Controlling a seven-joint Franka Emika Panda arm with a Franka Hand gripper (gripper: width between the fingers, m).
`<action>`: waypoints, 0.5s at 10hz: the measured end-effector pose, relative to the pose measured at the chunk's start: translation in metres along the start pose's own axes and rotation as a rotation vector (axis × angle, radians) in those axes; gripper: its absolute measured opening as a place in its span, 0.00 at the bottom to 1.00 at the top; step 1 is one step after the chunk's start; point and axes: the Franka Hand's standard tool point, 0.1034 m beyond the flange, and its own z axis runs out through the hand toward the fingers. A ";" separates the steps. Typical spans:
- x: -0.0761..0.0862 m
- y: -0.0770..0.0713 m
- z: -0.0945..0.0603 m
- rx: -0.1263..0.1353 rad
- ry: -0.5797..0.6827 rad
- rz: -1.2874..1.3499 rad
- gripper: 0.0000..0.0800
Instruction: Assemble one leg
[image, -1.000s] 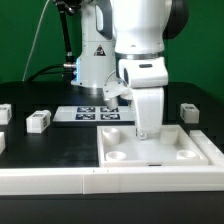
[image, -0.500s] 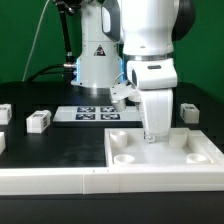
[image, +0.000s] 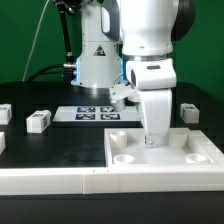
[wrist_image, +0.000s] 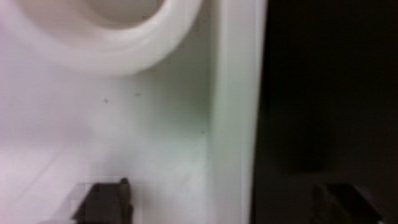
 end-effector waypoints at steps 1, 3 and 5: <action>0.000 0.000 0.000 0.000 0.000 0.000 0.70; 0.000 0.000 0.000 0.000 0.000 0.001 0.81; -0.001 0.000 0.000 0.000 0.000 0.001 0.81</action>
Offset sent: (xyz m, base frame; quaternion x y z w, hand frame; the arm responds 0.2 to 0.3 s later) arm 0.0000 0.0000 0.0000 0.0000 0.0000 0.0000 1.0000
